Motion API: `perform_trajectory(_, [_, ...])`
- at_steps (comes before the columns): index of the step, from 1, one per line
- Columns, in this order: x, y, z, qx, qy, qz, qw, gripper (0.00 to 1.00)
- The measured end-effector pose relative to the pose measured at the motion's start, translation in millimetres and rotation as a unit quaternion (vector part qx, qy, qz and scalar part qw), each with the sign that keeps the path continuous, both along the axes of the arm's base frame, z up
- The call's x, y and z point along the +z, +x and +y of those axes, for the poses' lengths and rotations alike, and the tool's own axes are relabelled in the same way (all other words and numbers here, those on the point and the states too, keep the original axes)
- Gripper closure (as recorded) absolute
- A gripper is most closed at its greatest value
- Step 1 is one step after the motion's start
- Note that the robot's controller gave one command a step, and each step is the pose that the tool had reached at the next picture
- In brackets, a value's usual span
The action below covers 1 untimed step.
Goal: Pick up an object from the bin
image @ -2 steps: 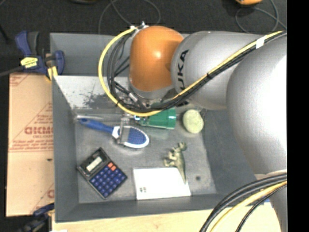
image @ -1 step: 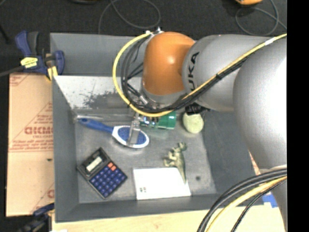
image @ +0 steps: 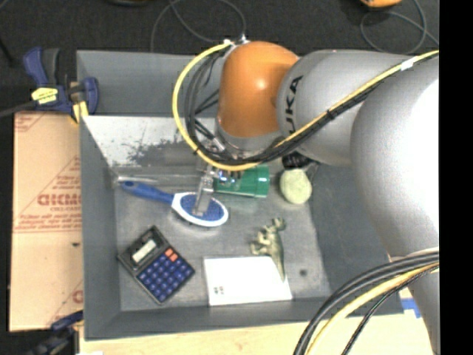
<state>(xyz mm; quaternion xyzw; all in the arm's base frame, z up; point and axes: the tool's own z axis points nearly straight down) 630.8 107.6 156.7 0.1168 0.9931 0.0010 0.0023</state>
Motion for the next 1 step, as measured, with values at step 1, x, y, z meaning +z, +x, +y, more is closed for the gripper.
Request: perform_trajectory(1, [-64.6, -1.4, -4.5, -0.067, 0.001, -0.0015, 0.9978, 0.0])
